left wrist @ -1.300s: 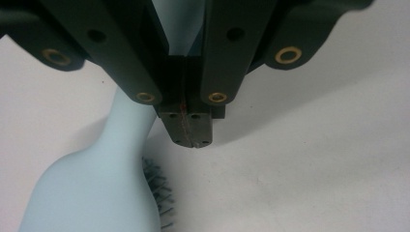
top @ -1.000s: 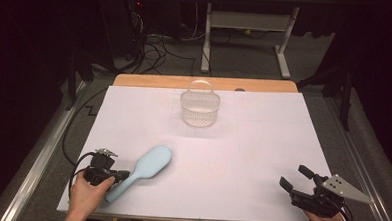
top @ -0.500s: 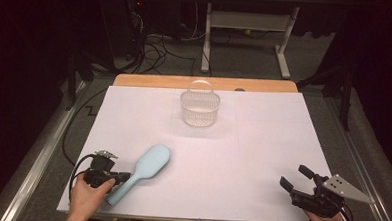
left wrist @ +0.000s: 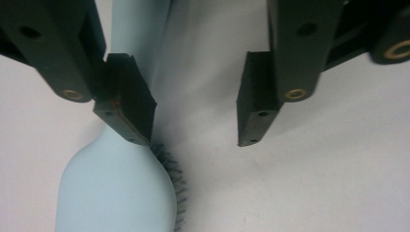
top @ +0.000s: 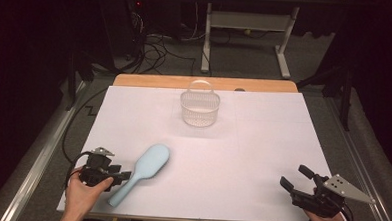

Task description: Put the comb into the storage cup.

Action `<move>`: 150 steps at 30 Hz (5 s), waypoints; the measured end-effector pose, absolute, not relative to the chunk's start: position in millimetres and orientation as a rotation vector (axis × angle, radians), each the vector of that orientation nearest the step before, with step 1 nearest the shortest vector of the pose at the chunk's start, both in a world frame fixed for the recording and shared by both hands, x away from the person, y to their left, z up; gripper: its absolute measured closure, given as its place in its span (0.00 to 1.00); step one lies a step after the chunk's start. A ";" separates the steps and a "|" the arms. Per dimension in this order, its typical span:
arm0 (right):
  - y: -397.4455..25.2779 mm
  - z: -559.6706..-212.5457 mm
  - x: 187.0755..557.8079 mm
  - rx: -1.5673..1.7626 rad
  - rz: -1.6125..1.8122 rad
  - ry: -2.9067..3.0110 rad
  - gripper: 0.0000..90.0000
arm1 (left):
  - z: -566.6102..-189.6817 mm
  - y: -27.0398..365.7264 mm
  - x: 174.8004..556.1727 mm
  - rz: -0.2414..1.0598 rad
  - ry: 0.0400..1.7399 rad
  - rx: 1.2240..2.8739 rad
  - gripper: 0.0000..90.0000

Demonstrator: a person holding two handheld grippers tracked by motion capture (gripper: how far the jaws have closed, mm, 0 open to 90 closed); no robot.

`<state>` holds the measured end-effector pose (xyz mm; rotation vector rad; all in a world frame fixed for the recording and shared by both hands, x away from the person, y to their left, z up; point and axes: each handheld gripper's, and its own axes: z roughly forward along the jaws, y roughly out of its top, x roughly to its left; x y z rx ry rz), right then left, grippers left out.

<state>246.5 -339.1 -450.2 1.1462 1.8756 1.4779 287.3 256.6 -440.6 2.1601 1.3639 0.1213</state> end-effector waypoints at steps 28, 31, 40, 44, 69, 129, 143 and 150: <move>-339.0 -450.1 246.2 1.145 1.475 1.879 0.21 | -435.3 233.7 277.4 0.095 1.178 2.226 0.47; -338.9 -450.1 246.2 1.144 1.474 1.880 0.21 | -436.5 227.7 276.5 0.104 1.168 2.255 0.47; -338.8 -450.1 246.2 1.143 1.472 1.879 0.21 | -439.2 220.2 277.2 0.088 1.162 2.293 0.47; -338.8 -450.2 246.3 1.144 1.473 1.880 0.21 | -440.9 216.4 277.7 0.098 1.171 2.313 0.47; -338.8 -450.2 246.4 1.142 1.474 1.883 0.21 | -450.6 207.7 286.9 0.120 1.272 2.374 0.57; -338.3 -450.8 246.8 1.143 1.453 1.898 0.22 | -450.4 199.6 289.6 0.204 1.227 2.365 0.77; -338.0 -450.8 245.9 1.145 1.448 1.893 0.22 | -441.3 203.4 293.5 0.222 1.172 2.259 0.77; -338.2 -451.0 245.7 1.153 1.435 1.887 0.22 | -436.0 203.0 296.7 0.213 1.130 2.197 0.77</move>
